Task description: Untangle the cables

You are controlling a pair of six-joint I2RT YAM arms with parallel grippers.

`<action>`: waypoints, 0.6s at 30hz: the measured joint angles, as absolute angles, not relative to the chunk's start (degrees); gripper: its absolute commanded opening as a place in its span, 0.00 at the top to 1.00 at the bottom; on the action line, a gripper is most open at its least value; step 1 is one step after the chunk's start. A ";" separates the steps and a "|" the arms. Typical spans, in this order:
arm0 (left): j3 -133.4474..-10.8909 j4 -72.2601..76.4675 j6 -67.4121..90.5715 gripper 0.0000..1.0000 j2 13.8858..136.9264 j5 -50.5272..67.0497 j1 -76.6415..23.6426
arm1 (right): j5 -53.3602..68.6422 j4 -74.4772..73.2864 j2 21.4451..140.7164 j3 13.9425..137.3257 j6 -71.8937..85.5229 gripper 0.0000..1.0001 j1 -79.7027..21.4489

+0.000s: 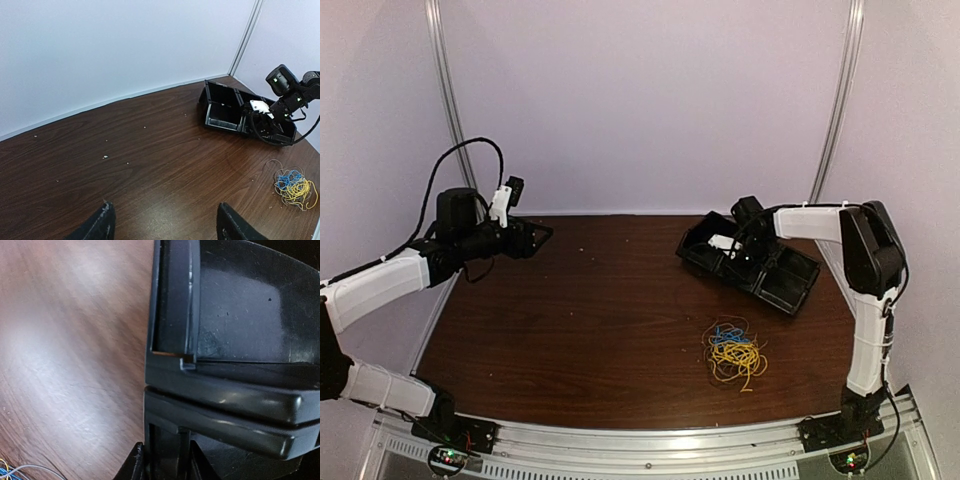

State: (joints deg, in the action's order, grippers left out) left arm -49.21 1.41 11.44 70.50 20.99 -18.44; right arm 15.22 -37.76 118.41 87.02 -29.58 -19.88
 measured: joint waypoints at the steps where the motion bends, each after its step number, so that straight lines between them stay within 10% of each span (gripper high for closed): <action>1: -49.21 1.39 11.44 0.30 70.50 21.02 -18.44 | 15.03 -37.54 118.28 86.80 -30.04 0.78 -20.60; 18: -49.21 1.39 11.44 0.30 70.43 21.61 -18.44 | 9.56 -36.64 114.83 81.93 -40.40 0.81 -37.69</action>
